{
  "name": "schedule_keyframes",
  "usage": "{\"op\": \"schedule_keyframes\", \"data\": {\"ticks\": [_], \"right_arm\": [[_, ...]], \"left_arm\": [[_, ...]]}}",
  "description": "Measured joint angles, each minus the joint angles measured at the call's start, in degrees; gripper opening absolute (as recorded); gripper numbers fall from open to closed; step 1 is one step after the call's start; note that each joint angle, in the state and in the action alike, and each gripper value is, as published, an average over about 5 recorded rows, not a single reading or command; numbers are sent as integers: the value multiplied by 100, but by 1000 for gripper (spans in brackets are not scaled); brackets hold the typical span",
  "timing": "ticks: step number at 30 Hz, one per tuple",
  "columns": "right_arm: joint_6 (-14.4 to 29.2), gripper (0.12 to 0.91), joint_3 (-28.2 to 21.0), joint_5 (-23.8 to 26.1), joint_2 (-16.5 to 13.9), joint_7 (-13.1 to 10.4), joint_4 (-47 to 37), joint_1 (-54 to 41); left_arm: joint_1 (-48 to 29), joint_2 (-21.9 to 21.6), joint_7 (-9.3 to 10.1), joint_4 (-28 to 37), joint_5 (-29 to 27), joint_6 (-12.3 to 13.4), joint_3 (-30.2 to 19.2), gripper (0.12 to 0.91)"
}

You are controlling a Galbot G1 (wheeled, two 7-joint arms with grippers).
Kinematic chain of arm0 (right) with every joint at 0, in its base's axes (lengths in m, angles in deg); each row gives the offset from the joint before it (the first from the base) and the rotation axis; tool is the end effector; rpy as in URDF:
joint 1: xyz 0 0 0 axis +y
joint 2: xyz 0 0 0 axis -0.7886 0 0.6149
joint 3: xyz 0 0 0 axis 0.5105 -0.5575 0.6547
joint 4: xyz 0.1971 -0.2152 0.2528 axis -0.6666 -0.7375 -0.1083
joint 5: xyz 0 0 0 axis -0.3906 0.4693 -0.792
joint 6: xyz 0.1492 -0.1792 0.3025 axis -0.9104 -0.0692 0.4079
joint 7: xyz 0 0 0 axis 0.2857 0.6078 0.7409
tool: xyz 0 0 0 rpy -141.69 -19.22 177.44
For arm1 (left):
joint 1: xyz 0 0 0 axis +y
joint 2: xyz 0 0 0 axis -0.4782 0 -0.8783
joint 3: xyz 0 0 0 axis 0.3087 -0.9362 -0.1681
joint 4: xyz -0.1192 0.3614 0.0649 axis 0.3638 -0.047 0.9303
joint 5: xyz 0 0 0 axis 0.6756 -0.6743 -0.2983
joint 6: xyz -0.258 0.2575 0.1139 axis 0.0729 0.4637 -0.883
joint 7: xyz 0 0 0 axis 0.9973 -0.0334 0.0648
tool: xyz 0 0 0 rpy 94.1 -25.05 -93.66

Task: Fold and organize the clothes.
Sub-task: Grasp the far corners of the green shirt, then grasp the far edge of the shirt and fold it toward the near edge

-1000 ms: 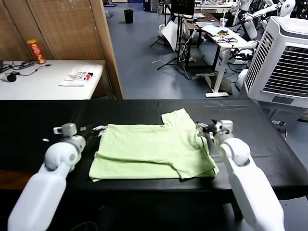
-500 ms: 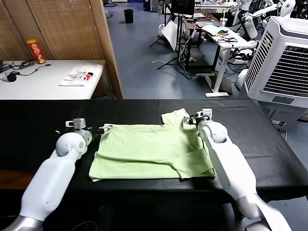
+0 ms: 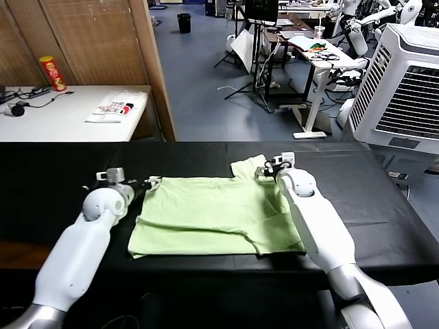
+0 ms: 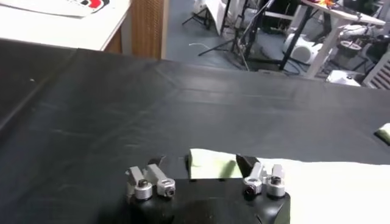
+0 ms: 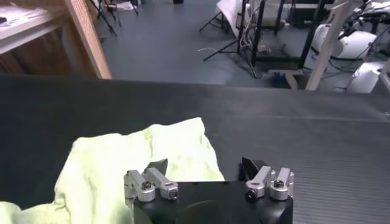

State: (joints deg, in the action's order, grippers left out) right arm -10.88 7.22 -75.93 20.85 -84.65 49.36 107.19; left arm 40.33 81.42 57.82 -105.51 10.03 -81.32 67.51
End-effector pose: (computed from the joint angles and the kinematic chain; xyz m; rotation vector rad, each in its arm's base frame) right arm 0.5904 -0.0169 -0.2986 0.1903 -2.5444 0.0445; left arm 0.4997 0.1422 -0.2904 -0.1520 -2.5011 0.1978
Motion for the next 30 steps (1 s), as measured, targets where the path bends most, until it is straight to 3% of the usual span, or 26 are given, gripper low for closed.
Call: {"op": "schedule_keyframes", "data": {"ticks": [4,7,19,30], "right_arm": [[33,152,14,0,-13,17,27,32],[105,123,21,0,-44,26,97,81],[483,122,213,-47,-514,207,1316,711],[223,122,543,-274,-1214,344,2980,1787]], "left_arm": [[-4,23,-14,18,-12,-1,-8,240],[-4,29,-19,29,-21,10,-9,138],[144,-87,1,-270,-36,82,155,127],[975,-469,28,-1688,16,68,540,127]]}}
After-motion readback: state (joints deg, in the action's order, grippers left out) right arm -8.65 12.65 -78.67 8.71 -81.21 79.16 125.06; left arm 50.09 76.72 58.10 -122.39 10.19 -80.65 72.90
